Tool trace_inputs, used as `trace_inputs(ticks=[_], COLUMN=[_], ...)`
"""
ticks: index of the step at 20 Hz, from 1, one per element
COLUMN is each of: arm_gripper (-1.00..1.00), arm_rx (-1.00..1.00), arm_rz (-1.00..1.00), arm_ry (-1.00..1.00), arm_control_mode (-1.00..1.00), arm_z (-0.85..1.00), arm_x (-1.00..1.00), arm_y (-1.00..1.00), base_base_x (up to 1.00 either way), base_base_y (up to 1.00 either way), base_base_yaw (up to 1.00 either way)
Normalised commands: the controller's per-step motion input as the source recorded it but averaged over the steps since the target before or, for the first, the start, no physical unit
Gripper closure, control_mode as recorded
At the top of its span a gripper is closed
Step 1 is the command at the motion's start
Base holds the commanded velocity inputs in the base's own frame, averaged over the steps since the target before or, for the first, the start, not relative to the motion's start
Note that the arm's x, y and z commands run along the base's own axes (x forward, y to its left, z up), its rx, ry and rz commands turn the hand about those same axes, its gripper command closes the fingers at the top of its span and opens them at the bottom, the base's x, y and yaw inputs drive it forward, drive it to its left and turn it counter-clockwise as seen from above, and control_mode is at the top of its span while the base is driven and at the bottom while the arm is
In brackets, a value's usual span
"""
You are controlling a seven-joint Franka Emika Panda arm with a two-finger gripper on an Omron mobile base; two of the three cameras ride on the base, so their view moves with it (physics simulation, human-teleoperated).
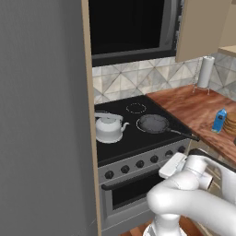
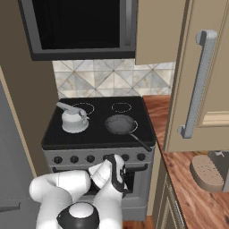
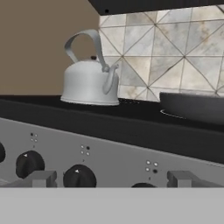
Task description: Pick the pan from the cabinet and place it on the stove. Then turn on the stove burner for the pan.
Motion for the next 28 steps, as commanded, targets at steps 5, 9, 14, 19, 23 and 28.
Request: trace_inputs(ticks=[5, 9, 14, 19, 23, 28], arm_gripper=[-1.0, -1.0, -1.0, -1.0, -1.0, -1.0], arm_rx=[0.0, 0.0, 0.0, 0.0, 0.0, 0.0], arm_rz=[-0.03, 0.0, 0.0, 0.0, -0.01, -0.02], arm_ry=[0.0, 0.0, 0.0, 0.0, 0.0, 0.0], arm_control_mode=[-1.0, -1.0, -1.0, -1.0, -1.0, -1.0], arm_z=[-0.1, -0.06, -0.09, -0.13, -0.08, -0.04], arm_x=[0.14, 0.15, 0.04, 0.0, 0.06, 0.08], arm_y=[0.27, 0.15, 0.01, 0.0, 0.0, 0.0], base_base_x=[0.0, 0.0, 0.0, 0.0, 0.0, 0.0], base_base_y=[0.0, 0.0, 0.0, 0.0, 0.0, 0.0], base_base_yaw=[0.0, 0.0, 0.0, 0.0, 0.0, 0.0])
